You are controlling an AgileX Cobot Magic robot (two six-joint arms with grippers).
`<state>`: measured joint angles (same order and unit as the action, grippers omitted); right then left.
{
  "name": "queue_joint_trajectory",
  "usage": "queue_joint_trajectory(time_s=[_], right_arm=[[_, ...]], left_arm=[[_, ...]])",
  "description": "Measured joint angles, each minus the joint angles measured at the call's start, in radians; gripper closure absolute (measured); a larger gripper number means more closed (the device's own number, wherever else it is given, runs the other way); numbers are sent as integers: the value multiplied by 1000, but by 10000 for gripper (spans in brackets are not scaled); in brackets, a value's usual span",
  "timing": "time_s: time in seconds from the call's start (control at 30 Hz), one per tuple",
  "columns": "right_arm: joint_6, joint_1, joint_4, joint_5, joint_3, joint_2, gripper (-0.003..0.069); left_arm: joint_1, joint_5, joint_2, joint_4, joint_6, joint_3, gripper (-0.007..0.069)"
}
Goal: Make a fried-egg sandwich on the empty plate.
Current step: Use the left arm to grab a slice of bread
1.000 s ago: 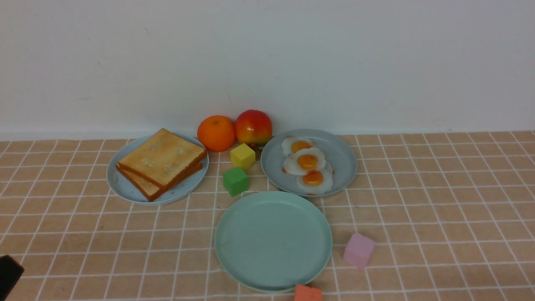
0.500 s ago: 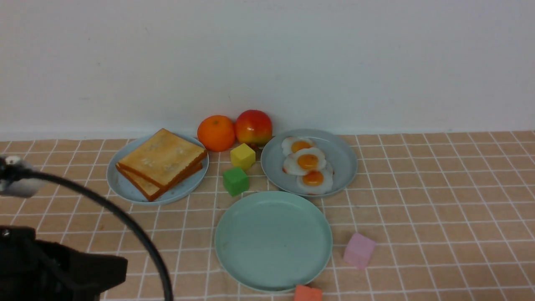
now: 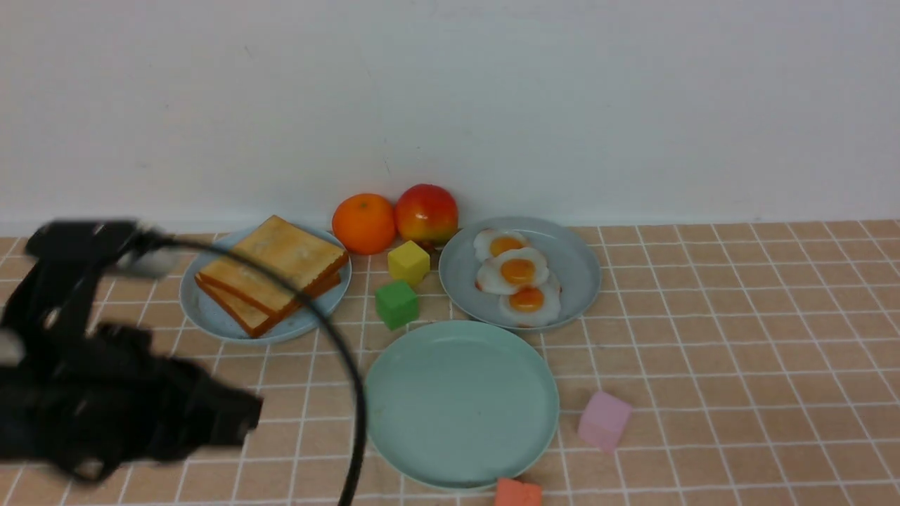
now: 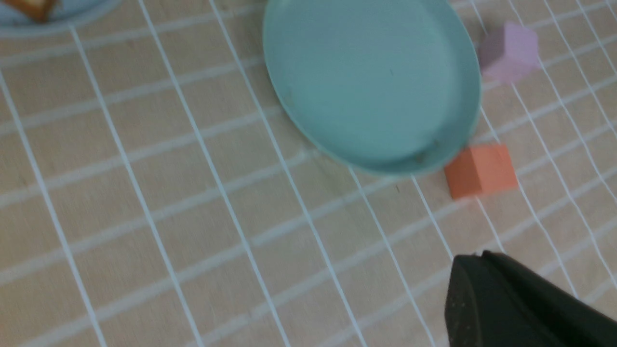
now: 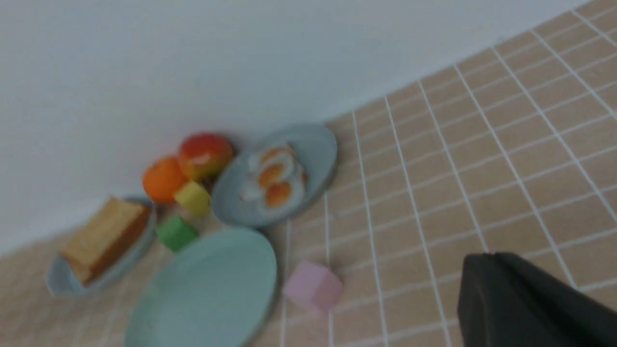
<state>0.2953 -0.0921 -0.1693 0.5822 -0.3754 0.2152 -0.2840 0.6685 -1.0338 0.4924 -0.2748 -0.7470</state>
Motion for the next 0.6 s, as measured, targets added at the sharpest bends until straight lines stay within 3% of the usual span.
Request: queue_joint_trajectory(time_s=[0.03,0.2,0.47,0.6], right_arm=[[-100,0,0,168,-132,104,658],[-295,0,0,474,-371,325,658],[-344,0,-28,529,-459,415,658],[-345,0,-28,537,-459,415,655]], left_arm=[[0,-29,-75,-35,0,-66,638],[0,-108,-352,-218,0,-250,638],[2,-65,-723,-449,27,-555,613],[3,-31,-861,-532,36,-689,486]])
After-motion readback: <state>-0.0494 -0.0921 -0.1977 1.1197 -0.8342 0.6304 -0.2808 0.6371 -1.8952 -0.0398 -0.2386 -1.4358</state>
